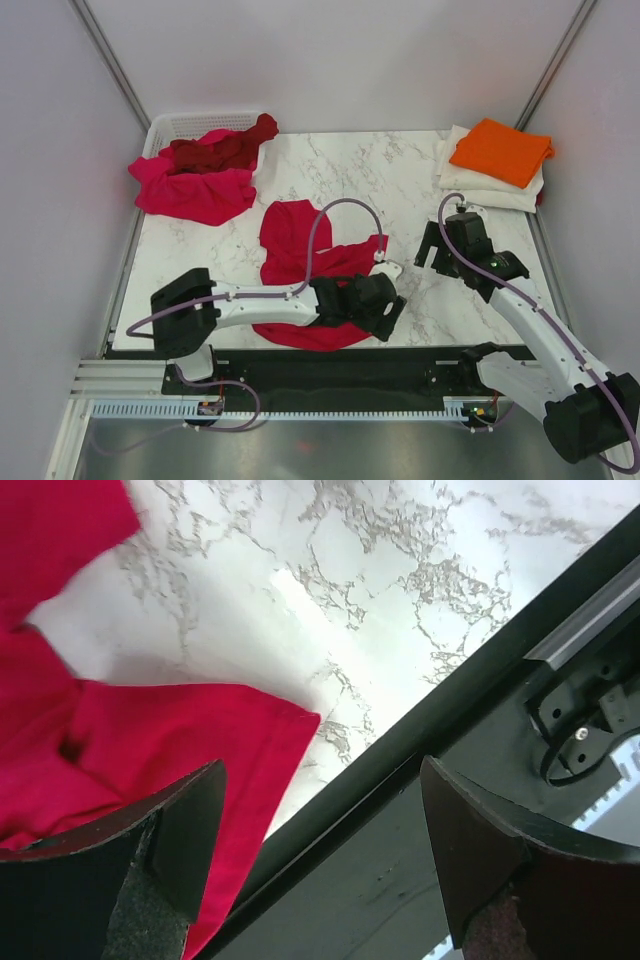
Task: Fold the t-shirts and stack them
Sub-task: Flatten the tshirt out
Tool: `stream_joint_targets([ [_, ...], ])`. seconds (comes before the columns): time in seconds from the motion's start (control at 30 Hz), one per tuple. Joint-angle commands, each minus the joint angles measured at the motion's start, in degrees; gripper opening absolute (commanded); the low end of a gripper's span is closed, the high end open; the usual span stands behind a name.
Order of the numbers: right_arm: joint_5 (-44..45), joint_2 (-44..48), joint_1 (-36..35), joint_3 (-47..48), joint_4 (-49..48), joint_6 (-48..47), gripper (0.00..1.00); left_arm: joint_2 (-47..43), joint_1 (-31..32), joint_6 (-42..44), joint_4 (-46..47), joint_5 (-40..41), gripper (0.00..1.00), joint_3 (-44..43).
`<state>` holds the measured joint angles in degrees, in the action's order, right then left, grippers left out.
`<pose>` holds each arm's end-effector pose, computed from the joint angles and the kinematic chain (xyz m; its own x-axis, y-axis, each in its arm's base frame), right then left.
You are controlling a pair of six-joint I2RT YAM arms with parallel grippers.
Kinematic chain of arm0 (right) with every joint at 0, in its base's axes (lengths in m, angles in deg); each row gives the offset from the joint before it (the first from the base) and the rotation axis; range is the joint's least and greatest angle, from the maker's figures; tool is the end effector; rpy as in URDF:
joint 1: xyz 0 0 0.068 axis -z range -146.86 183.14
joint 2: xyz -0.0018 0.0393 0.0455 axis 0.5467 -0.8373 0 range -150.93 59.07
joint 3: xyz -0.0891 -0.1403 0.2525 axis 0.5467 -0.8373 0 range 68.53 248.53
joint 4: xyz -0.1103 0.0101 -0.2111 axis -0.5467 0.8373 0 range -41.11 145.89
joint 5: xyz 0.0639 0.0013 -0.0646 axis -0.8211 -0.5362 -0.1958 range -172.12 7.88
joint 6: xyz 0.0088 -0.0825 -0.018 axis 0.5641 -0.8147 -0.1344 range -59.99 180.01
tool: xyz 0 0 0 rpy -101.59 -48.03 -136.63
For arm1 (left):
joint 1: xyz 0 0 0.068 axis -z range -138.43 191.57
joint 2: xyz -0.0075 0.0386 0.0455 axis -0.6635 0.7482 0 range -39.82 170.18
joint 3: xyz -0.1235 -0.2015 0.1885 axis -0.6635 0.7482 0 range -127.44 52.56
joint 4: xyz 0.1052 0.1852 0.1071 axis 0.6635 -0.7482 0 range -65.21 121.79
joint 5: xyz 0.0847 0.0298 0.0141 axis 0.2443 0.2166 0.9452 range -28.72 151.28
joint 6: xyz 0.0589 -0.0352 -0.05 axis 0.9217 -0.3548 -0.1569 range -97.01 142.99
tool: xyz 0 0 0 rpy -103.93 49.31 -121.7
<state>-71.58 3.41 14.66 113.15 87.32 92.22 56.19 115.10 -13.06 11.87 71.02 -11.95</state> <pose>0.1724 0.0433 0.2613 -0.7159 0.3131 -0.6240 0.2159 0.9493 0.2287 0.1146 -0.3435 0.2270 -0.7178 0.3822 -0.5820 0.6095 0.7489 -0.2600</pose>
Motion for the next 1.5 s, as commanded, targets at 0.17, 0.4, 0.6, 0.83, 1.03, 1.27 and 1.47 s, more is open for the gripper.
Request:
stream_joint_targets([
  [0.17,3.96,4.07,0.46,2.23,1.82,0.23,0.98,10.33,2.75,-3.67,-2.13,7.75,0.82,-6.59],
  [0.4,4.22,4.68,0.46,2.14,2.17,0.31,0.98,15.08,3.02,-3.23,-2.4,8.54,0.57,-7.21],
  [0.6,3.61,3.72,0.55,2.14,2.17,0.66,0.98,14.3,3.02,-3.06,-2.58,9.68,0.02,-5.19],
  [0.83,-10.71,-3.73,0.55,1.61,-4.76,1.01,0.98,-12.83,-1.55,-4.46,-5.48,12.06,0.02,9.12],
  [1.03,-19.94,-15.59,0.46,2.83,-16.27,4.44,0.98,-33.75,-8.05,-4.64,-5.39,9.6,0.02,23.28],
  [1.27,-22.58,-30.99,0.46,6.0,-24.88,5.67,0.97,-40.02,-10.61,-4.64,-5.39,9.6,0.02,30.32],
  [1.47,-24.6,-39.87,0.29,6.09,-30.69,7.08,0.91,-42.3,-10.96,-8.42,-5.39,6.44,0.02,31.9],
])
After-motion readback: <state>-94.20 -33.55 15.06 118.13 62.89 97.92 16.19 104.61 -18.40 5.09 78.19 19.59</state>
